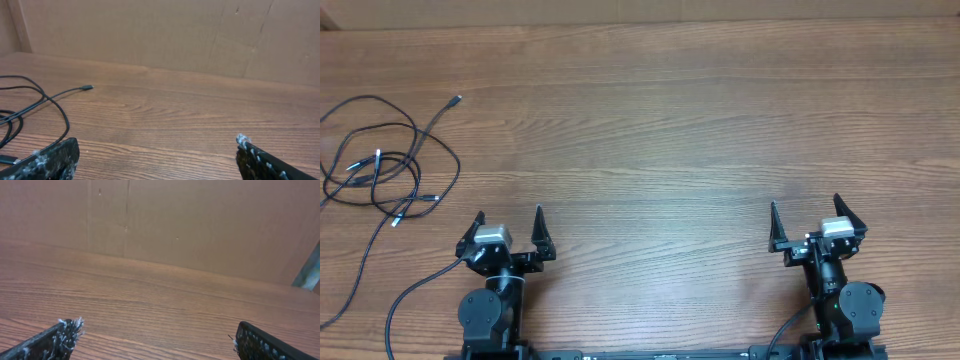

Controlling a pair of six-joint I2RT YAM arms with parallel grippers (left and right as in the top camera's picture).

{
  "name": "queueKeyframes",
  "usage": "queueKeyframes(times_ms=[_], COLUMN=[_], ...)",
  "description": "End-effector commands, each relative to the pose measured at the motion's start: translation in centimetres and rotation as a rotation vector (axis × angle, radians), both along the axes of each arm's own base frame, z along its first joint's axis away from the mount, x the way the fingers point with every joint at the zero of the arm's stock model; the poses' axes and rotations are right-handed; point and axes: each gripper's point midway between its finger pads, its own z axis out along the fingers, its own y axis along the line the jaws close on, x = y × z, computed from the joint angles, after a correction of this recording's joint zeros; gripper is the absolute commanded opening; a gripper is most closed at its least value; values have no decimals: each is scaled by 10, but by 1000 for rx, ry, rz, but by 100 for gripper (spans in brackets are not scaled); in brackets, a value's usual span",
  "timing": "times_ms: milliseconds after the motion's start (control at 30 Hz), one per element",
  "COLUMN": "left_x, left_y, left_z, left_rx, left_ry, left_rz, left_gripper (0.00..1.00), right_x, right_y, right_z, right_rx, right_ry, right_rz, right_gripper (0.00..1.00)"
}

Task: Untangle cables

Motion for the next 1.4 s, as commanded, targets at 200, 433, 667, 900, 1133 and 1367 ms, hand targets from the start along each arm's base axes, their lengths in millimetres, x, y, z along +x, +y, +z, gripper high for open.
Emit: queueKeyframes(times_ms=[200,433,667,900,1133,1367], left_x=[0,0,0,0,0,0], left_y=[-1,-1,-1,-1,-1,-1], left_z=[1,1,1,1,1,1], left_rx=[19,19,19,19,19,19], left_ry=[-8,-8,-8,-8,-8,-8], left_rz=[-5,-5,-5,-5,-5,-5], left_gripper=[100,99,100,100,99,100], right_x=[0,0,0,0,0,0], right_y=[-2,-2,-2,-2,-2,-2], right_z=[-2,-2,-2,-2,-2,-2], right_rx=[8,8,8,8,8,8], right_ry=[-4,-4,-4,-4,-4,-4], right_rz=[-12,-12,-11,-12,-11,-11], right_gripper=[100,100,100,100,100,100])
